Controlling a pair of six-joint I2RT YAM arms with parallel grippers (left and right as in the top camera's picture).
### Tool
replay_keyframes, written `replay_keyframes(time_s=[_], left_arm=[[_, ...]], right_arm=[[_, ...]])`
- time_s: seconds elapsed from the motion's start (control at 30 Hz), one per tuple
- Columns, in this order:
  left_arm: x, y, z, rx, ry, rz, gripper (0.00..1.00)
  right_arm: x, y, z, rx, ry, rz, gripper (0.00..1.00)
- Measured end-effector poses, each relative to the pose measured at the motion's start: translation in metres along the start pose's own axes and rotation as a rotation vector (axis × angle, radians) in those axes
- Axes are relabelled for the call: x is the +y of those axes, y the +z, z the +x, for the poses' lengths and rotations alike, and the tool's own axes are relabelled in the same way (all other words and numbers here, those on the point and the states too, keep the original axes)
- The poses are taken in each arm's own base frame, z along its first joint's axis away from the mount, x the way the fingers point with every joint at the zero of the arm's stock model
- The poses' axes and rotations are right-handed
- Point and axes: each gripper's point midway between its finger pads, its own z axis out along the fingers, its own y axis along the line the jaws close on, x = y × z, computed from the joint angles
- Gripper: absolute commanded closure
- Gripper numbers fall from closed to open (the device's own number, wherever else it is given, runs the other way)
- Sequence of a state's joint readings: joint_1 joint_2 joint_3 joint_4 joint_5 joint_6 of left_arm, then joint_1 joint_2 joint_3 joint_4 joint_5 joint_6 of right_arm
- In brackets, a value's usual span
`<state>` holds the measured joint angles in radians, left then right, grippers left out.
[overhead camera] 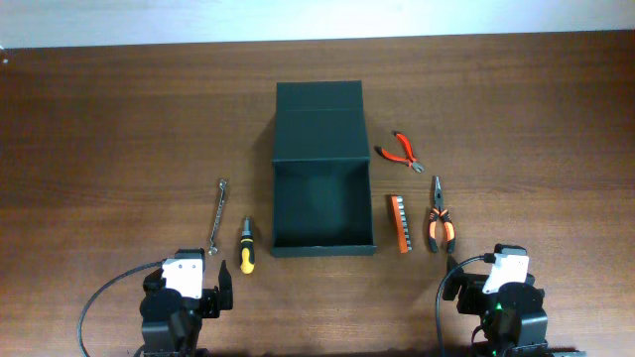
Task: Pack container
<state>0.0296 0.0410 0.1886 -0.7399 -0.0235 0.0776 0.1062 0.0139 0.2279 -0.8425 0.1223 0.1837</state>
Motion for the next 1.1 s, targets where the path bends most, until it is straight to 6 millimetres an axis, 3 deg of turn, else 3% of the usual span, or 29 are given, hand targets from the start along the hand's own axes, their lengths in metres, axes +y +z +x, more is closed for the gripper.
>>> replay_keyframes(time_s=[0.9, 1.1], left_arm=[[0.0, 0.0, 0.0, 0.0, 0.0, 0.0, 0.01], [0.0, 0.0, 0.0, 0.0, 0.0, 0.0, 0.01]], right_arm=[[0.0, 0.0, 0.0, 0.0, 0.0, 0.0, 0.01], [0.002, 0.0, -0.012, -0.04, 0.005, -0.006, 0.01]])
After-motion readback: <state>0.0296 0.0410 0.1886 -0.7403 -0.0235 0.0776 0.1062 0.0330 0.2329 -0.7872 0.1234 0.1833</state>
